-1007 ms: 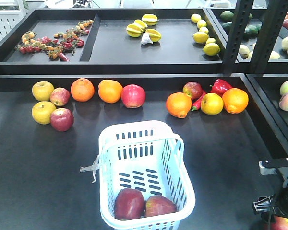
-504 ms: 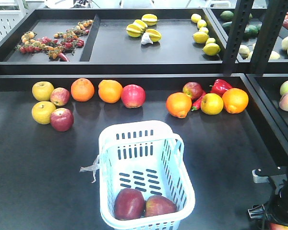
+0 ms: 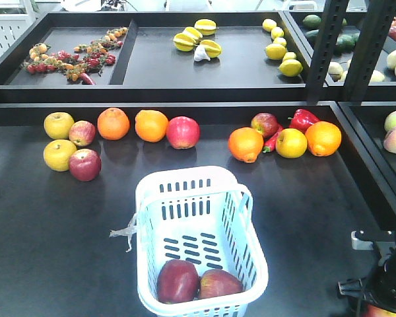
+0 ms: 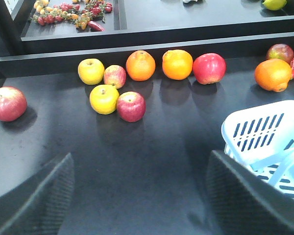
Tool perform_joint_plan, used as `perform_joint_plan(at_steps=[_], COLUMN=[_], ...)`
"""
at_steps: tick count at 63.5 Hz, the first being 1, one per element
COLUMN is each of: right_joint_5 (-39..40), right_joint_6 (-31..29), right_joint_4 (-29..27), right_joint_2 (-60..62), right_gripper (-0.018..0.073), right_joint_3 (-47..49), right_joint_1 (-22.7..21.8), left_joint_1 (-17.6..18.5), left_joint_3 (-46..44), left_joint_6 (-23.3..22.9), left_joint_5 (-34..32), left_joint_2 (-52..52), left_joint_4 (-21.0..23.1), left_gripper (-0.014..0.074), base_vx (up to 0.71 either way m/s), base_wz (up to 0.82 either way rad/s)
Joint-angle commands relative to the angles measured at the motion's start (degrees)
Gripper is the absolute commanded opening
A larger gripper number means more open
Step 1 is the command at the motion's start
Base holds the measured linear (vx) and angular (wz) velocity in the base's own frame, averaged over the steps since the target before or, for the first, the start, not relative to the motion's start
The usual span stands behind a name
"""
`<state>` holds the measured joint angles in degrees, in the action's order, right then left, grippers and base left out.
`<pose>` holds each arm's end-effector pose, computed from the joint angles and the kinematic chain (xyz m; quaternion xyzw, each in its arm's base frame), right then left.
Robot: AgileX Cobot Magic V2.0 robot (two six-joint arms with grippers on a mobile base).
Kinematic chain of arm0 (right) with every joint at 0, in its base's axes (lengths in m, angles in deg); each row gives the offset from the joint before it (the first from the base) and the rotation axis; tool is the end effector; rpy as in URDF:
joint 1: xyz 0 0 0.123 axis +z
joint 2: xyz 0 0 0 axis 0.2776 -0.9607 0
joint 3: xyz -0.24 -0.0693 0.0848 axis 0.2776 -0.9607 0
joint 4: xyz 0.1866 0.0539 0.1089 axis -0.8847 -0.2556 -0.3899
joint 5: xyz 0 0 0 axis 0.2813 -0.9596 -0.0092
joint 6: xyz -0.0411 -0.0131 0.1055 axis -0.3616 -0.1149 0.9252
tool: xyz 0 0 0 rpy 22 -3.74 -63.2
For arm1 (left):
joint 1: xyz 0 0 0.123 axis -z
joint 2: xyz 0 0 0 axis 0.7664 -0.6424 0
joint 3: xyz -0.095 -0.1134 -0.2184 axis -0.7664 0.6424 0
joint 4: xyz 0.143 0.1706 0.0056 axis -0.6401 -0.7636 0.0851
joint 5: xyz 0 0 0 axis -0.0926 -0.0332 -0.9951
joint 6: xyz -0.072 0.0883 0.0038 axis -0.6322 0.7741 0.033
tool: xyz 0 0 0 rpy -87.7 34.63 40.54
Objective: Pick three apples into basket with both arms
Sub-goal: 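Lift the third red apple with the right gripper, then carry the red apple over the basket with the right gripper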
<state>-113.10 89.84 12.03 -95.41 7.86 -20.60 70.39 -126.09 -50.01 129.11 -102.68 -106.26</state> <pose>0.2276 -0.0270 0.0608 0.0452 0.9980 -0.0407 0.0166 0.1200 -0.0143 0.3543 0.0290 0.8591 -0.0172 0.5107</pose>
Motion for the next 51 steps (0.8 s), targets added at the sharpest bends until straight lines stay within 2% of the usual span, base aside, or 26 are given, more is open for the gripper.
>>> perform_joint_plan(at_steps=[1,14,23,34,51], right_joint_5=[1.4,1.6,1.5,1.5,4.8], right_joint_6=[0.0,-0.5,-6.0,-12.4,-12.7], right_joint_4=[-2.3,-6.0,-11.0,-15.1,-15.1], right_joint_2=[4.5,14.9,23.5,33.0,41.2], right_gripper=[0.0341,0.0341,0.0341,0.0341,0.0341], right_joint_3=[0.6,0.6,0.6,0.6,0.6], right_joint_1=[-0.1,0.0,2.1,11.4,26.0], left_joint_1=[0.1,0.1,0.1,0.1,0.1], left_joint_3=[-1.7,-1.7,-1.7,-1.7,-1.7], left_joint_6=[-0.5,-0.5,-0.5,-0.5,-0.5], left_joint_5=[-3.3,-3.3,-3.3,-3.3,-3.3], left_joint_2=[0.0,0.0,0.0,0.0,0.0], left_joint_4=[-0.9,-0.9,-0.9,-0.9,-0.9], left_gripper=[0.0544,0.0544,0.0544,0.0544,0.0544], base_vx=[0.0,0.0,0.0,0.0,0.0], base_wz=[0.0,0.0,0.0,0.0,0.0])
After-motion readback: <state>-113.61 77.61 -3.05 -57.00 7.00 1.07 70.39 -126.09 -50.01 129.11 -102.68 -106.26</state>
